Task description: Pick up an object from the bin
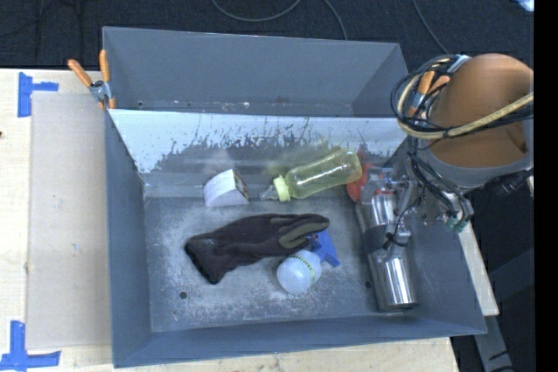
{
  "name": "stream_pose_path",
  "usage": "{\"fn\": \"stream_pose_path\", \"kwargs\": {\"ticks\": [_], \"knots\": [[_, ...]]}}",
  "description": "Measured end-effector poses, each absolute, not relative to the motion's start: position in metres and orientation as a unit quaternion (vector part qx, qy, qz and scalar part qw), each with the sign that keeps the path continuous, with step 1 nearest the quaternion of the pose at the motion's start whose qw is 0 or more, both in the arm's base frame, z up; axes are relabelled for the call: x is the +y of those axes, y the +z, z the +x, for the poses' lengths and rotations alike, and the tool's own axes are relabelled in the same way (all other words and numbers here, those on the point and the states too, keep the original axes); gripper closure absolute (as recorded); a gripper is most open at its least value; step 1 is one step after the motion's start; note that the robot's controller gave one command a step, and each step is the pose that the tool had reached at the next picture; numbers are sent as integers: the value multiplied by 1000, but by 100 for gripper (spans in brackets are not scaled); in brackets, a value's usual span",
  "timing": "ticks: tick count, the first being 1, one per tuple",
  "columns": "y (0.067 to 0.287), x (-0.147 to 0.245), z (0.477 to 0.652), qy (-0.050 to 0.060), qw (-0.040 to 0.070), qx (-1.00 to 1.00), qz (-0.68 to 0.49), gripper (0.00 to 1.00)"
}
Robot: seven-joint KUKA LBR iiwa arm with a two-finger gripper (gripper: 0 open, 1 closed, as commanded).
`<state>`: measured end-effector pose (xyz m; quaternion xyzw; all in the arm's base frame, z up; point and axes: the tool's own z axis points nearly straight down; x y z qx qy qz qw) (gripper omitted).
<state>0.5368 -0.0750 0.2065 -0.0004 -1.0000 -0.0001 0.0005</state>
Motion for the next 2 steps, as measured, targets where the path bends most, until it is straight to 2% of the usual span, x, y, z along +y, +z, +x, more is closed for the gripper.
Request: {"fn": "stream_pose_path", "kwargs": {"ticks": [1, 2], "knots": [[137, -42, 552, 0, 1, -1000, 29, 0], [130, -24, 552, -1, 3, -998, 70, 0]]}}
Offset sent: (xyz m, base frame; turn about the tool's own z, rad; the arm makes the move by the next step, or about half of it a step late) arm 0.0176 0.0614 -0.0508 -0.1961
